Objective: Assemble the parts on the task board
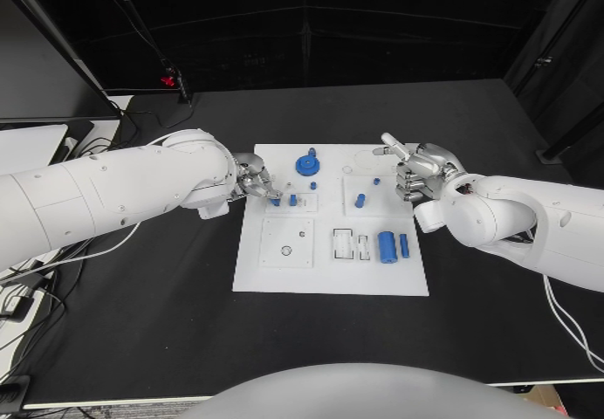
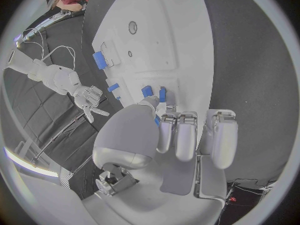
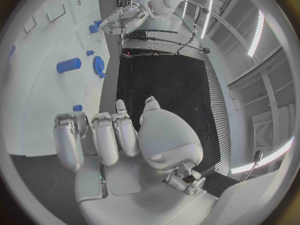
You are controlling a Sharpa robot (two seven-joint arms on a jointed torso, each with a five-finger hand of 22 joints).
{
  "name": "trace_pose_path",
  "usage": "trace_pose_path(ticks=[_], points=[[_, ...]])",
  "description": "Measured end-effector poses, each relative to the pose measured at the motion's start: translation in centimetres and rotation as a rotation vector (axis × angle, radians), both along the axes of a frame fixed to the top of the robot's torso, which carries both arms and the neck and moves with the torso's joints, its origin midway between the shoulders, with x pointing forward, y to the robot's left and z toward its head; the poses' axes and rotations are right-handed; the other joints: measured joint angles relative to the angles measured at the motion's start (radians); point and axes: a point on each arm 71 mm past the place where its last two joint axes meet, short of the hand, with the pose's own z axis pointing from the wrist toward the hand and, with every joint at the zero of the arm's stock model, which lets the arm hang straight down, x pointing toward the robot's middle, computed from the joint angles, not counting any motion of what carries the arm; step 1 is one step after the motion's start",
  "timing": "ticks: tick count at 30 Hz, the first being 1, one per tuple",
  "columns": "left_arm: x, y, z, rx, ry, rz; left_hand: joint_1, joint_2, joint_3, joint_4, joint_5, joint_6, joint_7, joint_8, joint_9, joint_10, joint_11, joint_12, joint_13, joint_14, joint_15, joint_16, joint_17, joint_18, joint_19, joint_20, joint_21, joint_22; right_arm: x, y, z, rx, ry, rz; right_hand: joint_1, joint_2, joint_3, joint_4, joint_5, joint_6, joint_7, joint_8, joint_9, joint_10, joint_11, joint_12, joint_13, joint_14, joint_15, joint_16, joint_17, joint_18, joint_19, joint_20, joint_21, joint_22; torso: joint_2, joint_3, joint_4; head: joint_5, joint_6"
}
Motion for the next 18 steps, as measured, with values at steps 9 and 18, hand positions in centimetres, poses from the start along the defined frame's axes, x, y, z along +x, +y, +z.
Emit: trace_pose_path(ticks=[9,18], points=[[-0.01,-0.1,-0.03,0.002,0.001,-0.003,0.029,-0.021,0.003,-0.003,0.0,0.004,-0.004,0.01,0.005,0.002,-0.002,0.0,0.0,0.0,0.0,0.0,0.0,0.0,0.0,0.0,0.0,0.0,0.0,0.0,0.0,0.0,0.0,0.0,0.0,0.0,0.0,0.0,0.0,0.0,0.0,0.0,0.0,0.0,0.0,0.0,0.0,0.0,0.0,0.0,0.0,0.0,0.0,0.0,0.0,0.0,0.0,-0.0001,0.0,-0.001,-0.002],[-0.01,-0.12,-0.03,0.004,0.001,-0.001,0.029,-0.021,0.003,-0.003,0.0,0.004,-0.004,0.012,0.006,0.002,-0.002,0.0,0.0,0.0,0.0,0.0,0.0,0.0,0.0,0.0,0.0,0.0,-0.01,-0.02,0.0,0.0,0.0,0.0,0.0,0.0,0.0,0.0,0.0,0.0,0.0,0.0,0.0,0.0,0.0,0.0,0.0,0.0,0.0,0.0,0.0,0.0,0.0,0.0,0.0,0.0,0.0,-0.0001,0.0,-0.001,-0.004]])
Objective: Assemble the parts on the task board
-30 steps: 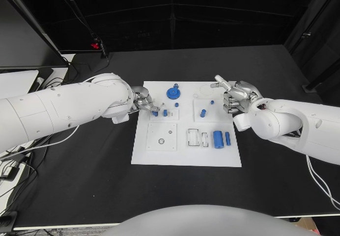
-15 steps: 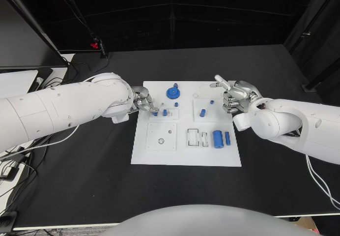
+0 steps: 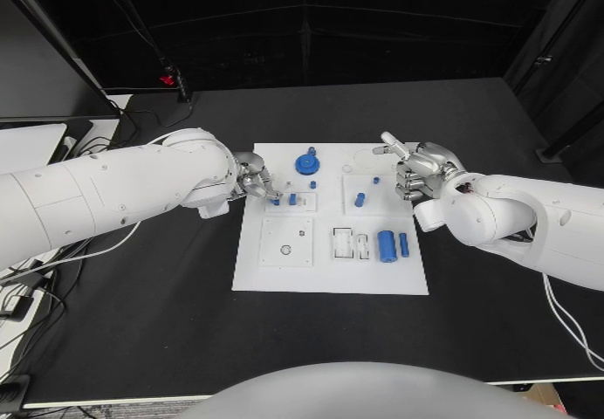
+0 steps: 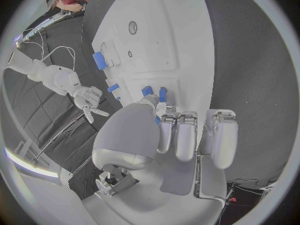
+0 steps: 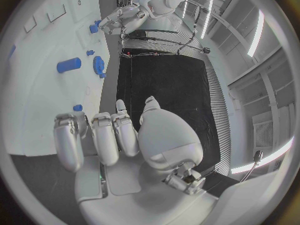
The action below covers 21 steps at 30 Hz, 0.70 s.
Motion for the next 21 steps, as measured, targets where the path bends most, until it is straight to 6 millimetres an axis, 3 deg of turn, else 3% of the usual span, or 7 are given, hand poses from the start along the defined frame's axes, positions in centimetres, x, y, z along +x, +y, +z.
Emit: trace_pose_path(ticks=[21], points=[[-0.06,-0.16,0.12,0.038,-0.006,0.0,-0.006,0.006,-0.005,0.01,0.0,0.003,-0.002,0.005,0.0,0.0,0.0,0.0,0.0,0.0,0.0,0.0,0.0,0.0,0.0,0.0,0.0,0.0,-0.03,-0.07,0.01,0.0,0.0,-0.001,0.0,0.0,0.0,0.0,0.0,0.0,0.0,0.0,0.0,0.0,0.0,0.0,0.0,0.0,0.0,0.0,0.0,0.0,0.0,0.0,0.0,0.0,0.0,0.0001,0.0011,-0.002,-0.002]])
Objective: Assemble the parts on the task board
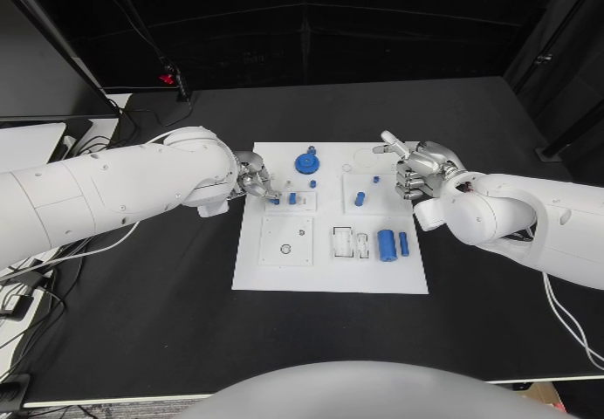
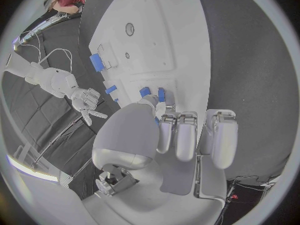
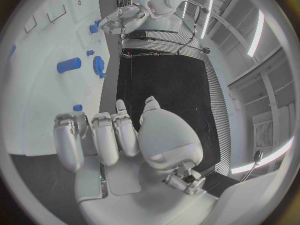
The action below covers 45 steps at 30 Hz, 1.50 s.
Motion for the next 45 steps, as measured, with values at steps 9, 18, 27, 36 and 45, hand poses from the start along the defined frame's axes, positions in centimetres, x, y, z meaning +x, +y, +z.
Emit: trace_pose_path(ticks=[9,18,27,36,45], points=[[-0.01,-0.04,0.04,0.011,-0.001,-0.005,-0.009,0.002,-0.003,0.003,0.0,0.002,-0.001,0.0,0.0,0.0,0.0,0.0,0.0,0.0,0.0,0.0,0.0,0.0,0.0,0.0,0.0,0.0,0.0,0.03,0.0,0.0,0.0,0.001,0.0,0.0,0.0,0.0,0.0,0.0,0.0,0.0,0.0,0.0,0.0,0.0,0.0,0.0,0.0,0.0,0.0,0.0,0.0,0.0,0.0,0.0,0.0,0.0002,0.0,0.005,-0.001],[0.01,-0.06,0.06,0.017,-0.003,-0.01,-0.116,0.018,-0.045,0.005,-0.032,0.0,0.001,-0.004,0.0,0.0,0.0,0.0,0.0,0.0,0.0,0.0,0.0,0.0,0.0,0.0,0.0,0.0,0.0,0.01,0.0,0.0,0.0,0.001,0.0,0.0,0.0,0.0,0.0,0.0,0.0,0.0,0.0,0.0,0.0,0.0,0.0,0.0,0.0,0.0,0.0,0.0,0.0,0.0,0.0,0.0,0.0,-0.0002,-0.0014,0.003,-0.001],[0.03,-0.2,0.09,0.017,-0.006,-0.017,-0.223,0.023,-0.108,0.004,-0.128,-0.001,0.005,-0.006,0.0,0.0,0.0,0.0,0.0,0.0,0.0,0.0,0.0,0.0,0.0,0.0,0.0,0.0,0.0,0.02,-0.01,0.0,0.0,0.001,0.0,0.0,0.0,0.0,0.0,0.0,0.0,0.0,0.0,0.0,0.0,0.0,0.0,0.0,0.0,0.0,0.0,0.0,0.0,0.0,0.0,0.0,0.0,-0.0004,-0.0014,0.001,-0.001],[0.03,-0.22,0.06,0.011,-0.011,-0.021,-0.249,0.037,-0.132,0.005,-0.177,-0.001,0.005,-0.006,0.0,0.0,0.0,0.0,0.0,0.0,0.0,0.0,0.0,0.0,0.0,0.0,0.0,0.0,0.01,0.04,-0.01,0.0,0.001,0.001,0.0,0.0,0.0,0.0,0.0,0.0,0.0,0.004,0.0,0.0,0.0,0.0,0.0,0.0,0.0,0.0,0.0,0.0,0.0,0.0,0.0,0.0,0.0,-0.0003,-0.001,0.0,-0.002],[-0.01,-0.25,-0.1,0.001,-0.018,-0.024,-0.255,0.044,-0.144,0.003,-0.179,0.01,0.001,0.031,-0.007,0.0,0.0,0.0,0.0,0.0,0.0,0.0,0.0,0.0,0.0,0.0,0.0,0.0,0.03,0.05,-0.02,0.0,0.001,0.001,0.0,0.0,0.0,0.0,0.0,0.0,0.0,0.004,0.0,0.0,0.0,0.0,0.0,0.0,0.0,0.0,0.0,0.0,0.0,0.0,0.0,0.0,0.0,-0.0003,-0.001,-0.001,-0.003]])
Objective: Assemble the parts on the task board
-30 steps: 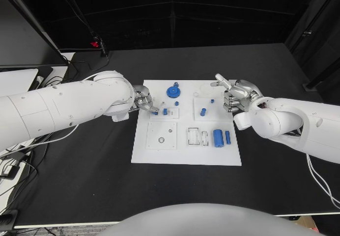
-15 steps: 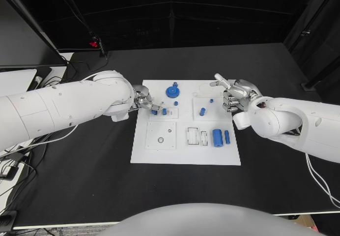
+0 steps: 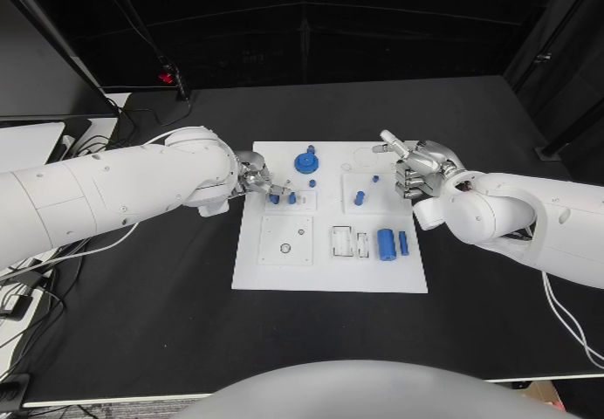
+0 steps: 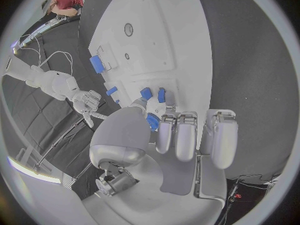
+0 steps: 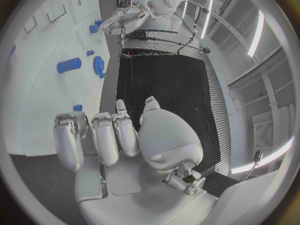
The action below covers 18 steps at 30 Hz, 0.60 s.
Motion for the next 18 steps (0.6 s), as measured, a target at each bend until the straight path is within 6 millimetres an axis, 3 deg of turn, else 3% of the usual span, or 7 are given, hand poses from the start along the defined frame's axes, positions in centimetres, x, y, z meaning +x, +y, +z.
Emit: trace_pose_path(ticks=[18], points=[[-0.01,-0.13,-0.19,-0.01,-0.005,-0.006,0.012,0.012,-0.011,0.0,0.01,-0.009,-0.01,0.052,0.067,0.0,0.0,0.0,0.0,0.0,0.0,0.0,0.0,0.0,0.0,0.0,0.0,0.0,0.0,-0.02,-0.01,0.0,0.002,0.0,0.0,0.0,0.0,0.0,0.0,0.0,0.0,0.0,0.0,0.0,0.0,0.0,0.0,0.0,0.0,0.0,0.0,0.0,0.0,0.0,0.0,0.0,0.0,0.0001,0.0005,-0.001,-0.002]])
